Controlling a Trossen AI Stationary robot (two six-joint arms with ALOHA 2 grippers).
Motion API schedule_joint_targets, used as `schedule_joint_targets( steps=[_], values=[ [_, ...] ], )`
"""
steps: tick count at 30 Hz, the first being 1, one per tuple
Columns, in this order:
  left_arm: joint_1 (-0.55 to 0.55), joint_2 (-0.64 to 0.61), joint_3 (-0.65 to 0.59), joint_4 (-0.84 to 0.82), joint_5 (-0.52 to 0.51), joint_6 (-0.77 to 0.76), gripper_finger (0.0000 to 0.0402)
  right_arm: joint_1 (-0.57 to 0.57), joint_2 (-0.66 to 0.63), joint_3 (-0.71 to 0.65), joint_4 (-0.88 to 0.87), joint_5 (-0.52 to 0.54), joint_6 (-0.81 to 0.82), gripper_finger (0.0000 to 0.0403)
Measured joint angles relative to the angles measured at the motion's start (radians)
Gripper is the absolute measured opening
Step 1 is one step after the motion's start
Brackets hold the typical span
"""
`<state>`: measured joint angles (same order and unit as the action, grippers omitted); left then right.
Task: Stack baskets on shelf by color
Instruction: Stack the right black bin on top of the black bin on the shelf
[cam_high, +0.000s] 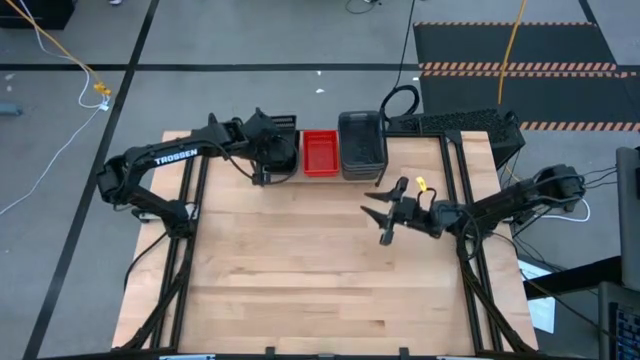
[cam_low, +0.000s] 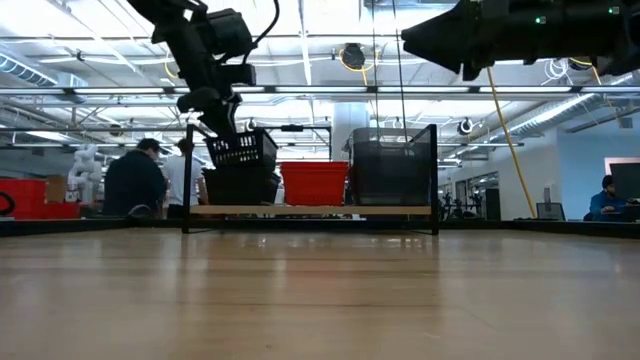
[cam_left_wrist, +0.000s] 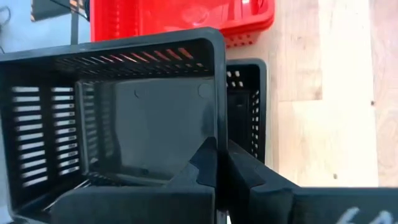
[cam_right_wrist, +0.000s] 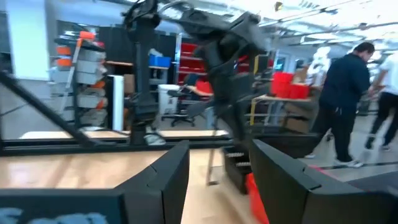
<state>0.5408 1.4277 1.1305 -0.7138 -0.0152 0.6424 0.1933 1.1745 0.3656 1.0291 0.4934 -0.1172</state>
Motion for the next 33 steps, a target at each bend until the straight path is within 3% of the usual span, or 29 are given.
schedule_joint_targets(
  steps=[9,15,25,33],
  values=[
    [-0.028,0.000,-0.035,0.007,0.000,-0.048,0.0043,-0.105,-0.103,0.001,-0.084,-0.025,-0.052,0.0164],
    [-0.029,0.000,-0.047,0.035,0.000,-0.079,0.0046,-0.172,-0.111,0.001,-0.090,-0.131,-0.029,0.0164],
    [-0.067,0.044,-0.047,0.080,0.027,-0.151,0.0047,-0.236,-0.110,0.001,-0.174,-0.133,0.043,0.0164],
    [-0.073,0.088,-0.047,0.089,-0.122,-0.173,0.0047,-0.239,-0.110,0.001,-0.176,-0.184,0.067,0.0164]
  ],
)
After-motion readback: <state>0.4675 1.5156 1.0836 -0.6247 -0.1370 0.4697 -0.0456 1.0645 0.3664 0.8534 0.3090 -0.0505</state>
